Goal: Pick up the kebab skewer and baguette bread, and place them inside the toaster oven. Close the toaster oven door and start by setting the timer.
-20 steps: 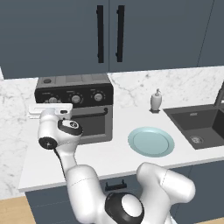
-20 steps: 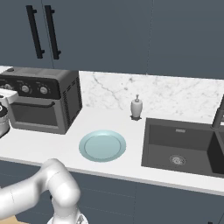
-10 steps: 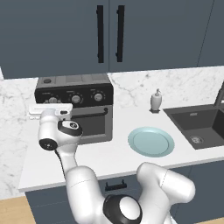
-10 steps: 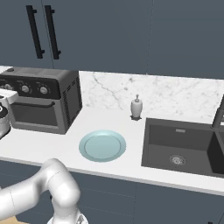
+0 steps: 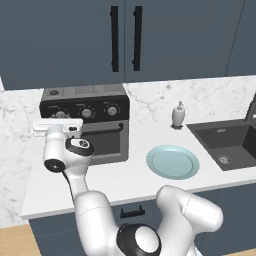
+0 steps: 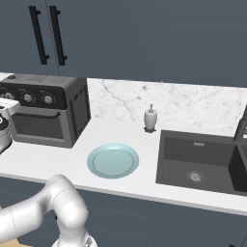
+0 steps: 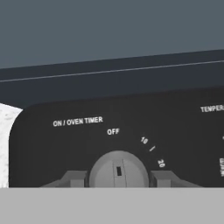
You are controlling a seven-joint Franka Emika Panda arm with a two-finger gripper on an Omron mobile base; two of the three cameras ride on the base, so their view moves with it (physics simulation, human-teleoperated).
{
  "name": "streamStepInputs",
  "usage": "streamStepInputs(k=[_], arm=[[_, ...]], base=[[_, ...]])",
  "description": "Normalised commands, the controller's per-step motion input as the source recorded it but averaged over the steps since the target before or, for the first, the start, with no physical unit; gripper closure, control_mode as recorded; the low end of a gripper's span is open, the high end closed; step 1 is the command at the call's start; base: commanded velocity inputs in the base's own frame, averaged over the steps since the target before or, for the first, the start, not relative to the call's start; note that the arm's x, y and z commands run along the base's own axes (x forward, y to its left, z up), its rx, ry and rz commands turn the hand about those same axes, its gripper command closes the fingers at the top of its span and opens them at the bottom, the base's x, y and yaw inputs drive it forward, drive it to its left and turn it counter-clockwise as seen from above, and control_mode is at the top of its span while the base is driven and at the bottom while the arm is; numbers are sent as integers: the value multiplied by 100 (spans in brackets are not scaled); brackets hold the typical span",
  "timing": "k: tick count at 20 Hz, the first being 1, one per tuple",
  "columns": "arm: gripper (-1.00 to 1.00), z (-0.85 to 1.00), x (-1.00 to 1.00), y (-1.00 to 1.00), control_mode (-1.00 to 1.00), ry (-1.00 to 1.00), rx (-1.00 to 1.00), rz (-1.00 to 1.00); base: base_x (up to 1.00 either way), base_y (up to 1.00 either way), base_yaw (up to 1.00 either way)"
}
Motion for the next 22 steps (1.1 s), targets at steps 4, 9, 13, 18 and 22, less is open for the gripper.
streamStepInputs(k=[4,9,13,18,22], arm=[[100,3,0,0,-100,0,13,-4],[100,8,0,0,-100,0,18,-4],[100,6,0,0,-100,0,22,-6],[100,14,4,0,-100,0,24,-7],[100,19,16,-1,-100,0,26,-6]], base=[[0,0,0],[0,0,0],[0,0,0],[0,0,0],[0,0,0]])
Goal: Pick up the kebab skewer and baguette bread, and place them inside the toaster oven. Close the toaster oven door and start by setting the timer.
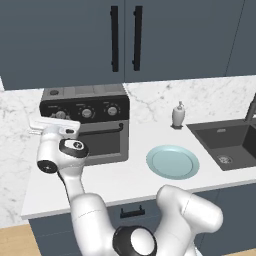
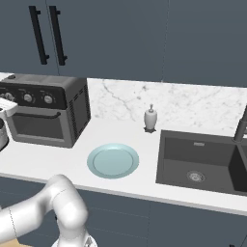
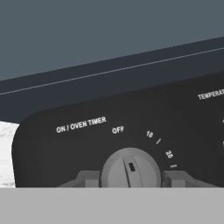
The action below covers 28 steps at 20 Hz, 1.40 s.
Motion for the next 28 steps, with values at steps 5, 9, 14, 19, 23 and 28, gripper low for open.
streamStepInputs(k=[5,9,14,19,23,28], arm=[[100,24,20,-6,-100,0,27,-5],[100,22,22,-18,-100,-1,28,-3],[100,23,26,-28,-100,-3,27,0],[100,19,15,-26,-100,-2,33,0],[100,9,1,-27,-100,-4,37,0],[100,5,0,-31,-100,-9,39,0]], base=[[0,0,0],[0,0,0],[0,0,0],[0,0,0],[0,0,0],[0,0,0]])
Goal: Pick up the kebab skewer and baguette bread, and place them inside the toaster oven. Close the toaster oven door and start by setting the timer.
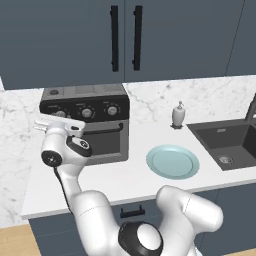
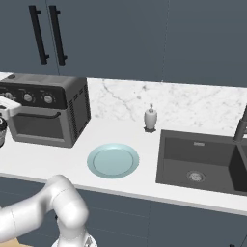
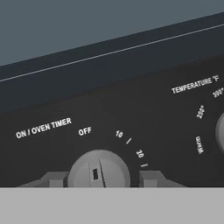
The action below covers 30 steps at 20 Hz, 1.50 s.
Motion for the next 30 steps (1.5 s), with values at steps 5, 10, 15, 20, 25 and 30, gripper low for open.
streamStepInputs(k=[5,10,15,20,25,30], arm=[[100,13,1,-12,-100,-11,40,0],[100,24,0,0,-100,-12,40,0],[100,22,0,0,-100,-12,43,0],[100,16,0,-11,-100,-13,46,0],[100,27,0,-12,-100,-13,46,0],[100,35,0,-1,-100,-14,44,0]], base=[[0,0,0],[0,0,0],[0,0,0],[0,0,0],[0,0,0],[0,0,0]])
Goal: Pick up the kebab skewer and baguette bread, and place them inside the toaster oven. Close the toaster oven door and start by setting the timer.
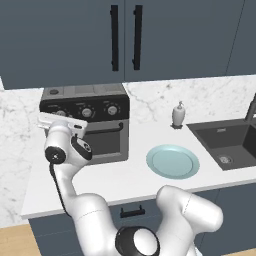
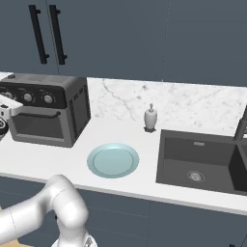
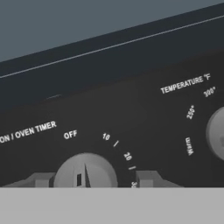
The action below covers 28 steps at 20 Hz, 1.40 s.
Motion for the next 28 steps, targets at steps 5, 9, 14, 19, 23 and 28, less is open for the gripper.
streamStepInputs(k=[5,9,14,19,23,28], arm=[[100,38,-14,0,-100,-13,37,0],[100,27,-15,0,-100,-13,38,0],[100,34,-18,0,-100,-15,39,0],[100,47,-21,2,-100,-13,35,-3],[100,50,-24,2,-100,-8,28,-8],[100,54,-23,6,-100,-5,23,-12]], base=[[0,0,0],[0,0,0],[0,0,0],[0,0,0],[0,0,0],[0,0,0]])
